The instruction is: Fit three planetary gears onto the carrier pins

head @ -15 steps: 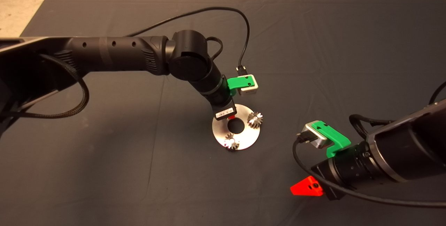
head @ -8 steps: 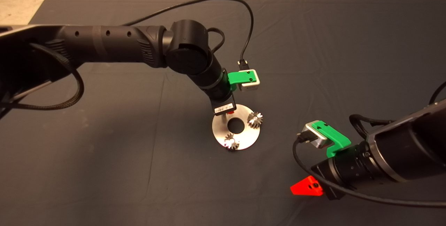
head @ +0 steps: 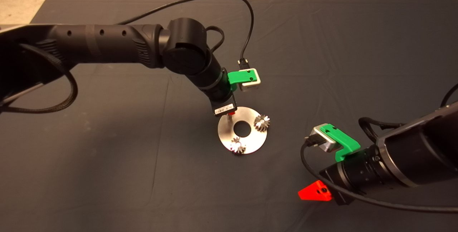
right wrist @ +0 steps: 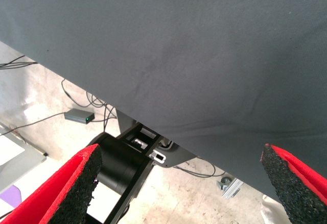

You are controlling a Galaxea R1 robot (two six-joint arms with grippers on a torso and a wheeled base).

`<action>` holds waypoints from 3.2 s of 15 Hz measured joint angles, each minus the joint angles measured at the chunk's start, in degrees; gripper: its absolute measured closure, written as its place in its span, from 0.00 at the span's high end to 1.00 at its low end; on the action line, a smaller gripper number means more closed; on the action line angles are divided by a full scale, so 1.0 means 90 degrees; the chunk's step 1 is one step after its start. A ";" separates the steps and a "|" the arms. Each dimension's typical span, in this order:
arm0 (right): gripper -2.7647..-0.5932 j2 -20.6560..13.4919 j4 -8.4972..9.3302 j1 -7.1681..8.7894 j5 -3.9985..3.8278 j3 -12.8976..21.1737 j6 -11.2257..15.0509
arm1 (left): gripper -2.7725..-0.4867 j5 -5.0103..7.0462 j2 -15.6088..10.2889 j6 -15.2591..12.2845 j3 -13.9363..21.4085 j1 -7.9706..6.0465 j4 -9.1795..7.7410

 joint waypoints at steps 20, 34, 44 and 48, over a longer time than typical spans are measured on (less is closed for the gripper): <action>0.80 0.0032 0.0000 0.0000 0.0005 0.0000 -0.0002 | 0.09 -0.0295 -0.0083 -0.0837 0.0492 0.0039 0.0966; 0.80 0.0035 0.0000 0.0000 0.0003 0.0000 -0.0001 | 0.09 -0.0408 -0.0099 -0.0837 0.0484 0.0389 0.1035; 0.80 0.0035 0.0000 0.0000 0.0007 0.0000 0.0000 | 0.09 -0.0527 -0.0102 -0.0834 0.0364 0.0434 0.1222; 0.80 0.0035 0.0000 0.0003 0.0015 0.0000 -0.0002 | 0.09 -0.0580 -0.0102 -0.0832 0.0314 0.0580 0.1260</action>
